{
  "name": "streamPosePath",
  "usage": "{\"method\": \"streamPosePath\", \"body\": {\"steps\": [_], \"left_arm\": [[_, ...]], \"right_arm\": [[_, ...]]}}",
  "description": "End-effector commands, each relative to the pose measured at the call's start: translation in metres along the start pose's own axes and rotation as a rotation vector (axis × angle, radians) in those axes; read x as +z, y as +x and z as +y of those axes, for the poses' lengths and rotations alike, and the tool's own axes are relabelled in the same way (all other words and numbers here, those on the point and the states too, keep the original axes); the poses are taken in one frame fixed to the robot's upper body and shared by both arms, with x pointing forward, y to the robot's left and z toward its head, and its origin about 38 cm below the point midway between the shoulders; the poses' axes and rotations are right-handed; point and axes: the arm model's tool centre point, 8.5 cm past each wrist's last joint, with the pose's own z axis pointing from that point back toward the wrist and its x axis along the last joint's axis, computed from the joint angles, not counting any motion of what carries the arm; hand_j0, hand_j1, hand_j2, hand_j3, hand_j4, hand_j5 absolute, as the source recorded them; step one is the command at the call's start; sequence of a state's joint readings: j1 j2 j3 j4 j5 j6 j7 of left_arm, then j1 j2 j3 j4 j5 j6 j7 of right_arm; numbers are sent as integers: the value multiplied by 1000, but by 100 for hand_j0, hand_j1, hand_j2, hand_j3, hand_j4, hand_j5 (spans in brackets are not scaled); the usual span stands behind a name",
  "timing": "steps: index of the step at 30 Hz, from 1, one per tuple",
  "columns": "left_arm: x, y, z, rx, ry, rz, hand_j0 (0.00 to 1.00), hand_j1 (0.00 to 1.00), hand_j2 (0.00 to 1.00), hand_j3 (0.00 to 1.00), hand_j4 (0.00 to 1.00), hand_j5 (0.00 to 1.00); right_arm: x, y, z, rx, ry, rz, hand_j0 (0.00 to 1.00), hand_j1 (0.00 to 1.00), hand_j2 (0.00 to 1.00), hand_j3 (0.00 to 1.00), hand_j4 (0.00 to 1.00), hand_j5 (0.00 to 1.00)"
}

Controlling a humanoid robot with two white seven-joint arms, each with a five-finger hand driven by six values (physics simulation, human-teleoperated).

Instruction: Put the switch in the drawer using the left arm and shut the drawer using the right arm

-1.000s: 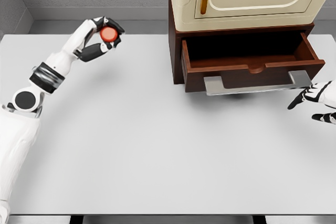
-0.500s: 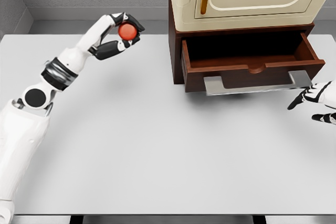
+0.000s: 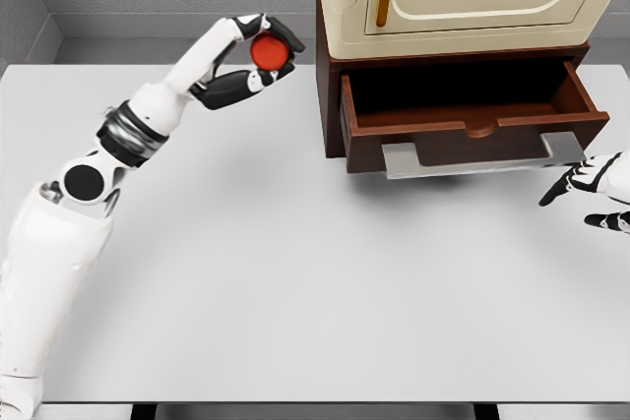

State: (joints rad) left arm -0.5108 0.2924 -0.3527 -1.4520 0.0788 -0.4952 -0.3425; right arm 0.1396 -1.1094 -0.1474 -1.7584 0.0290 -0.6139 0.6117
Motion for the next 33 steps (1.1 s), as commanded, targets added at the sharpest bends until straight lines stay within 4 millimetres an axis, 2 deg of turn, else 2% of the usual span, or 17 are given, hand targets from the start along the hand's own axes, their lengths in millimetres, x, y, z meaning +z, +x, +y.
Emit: {"method": "streamPosePath", "body": {"steps": [1,6,11,16,25,28,33], "left_arm": [[-7,12,-2,3,4,-40,46,46,46,46,46,46],[-12,27,-3,-9,-2,-87,46,46,46,46,46,46],[-19,48,-13,-18,-32,-153,46,46,46,46,46,46],[-28,46,-21,-16,-45,-136,46,46,46,46,46,46],[-58,53,-41,-36,-72,-153,46,46,46,46,46,46],[-66,51,-53,-35,-83,-150,46,46,46,46,46,46],[-79,43,-63,-32,-114,-131,46,46,46,46,46,46]], "right_arm": [[0,0,-1,-3,-2,-1,68,68,68,68,68,68],[0,0,-1,-5,-3,0,68,68,68,68,68,68],[0,0,-1,-3,-2,-1,68,68,68,68,68,68],[0,0,-1,-5,-3,0,68,68,68,68,68,68],[0,0,0,-6,-2,0,68,68,68,68,68,68],[0,0,0,-6,-2,-1,68,68,68,68,68,68],[0,0,0,-5,-1,1,68,68,68,68,68,68]]}}
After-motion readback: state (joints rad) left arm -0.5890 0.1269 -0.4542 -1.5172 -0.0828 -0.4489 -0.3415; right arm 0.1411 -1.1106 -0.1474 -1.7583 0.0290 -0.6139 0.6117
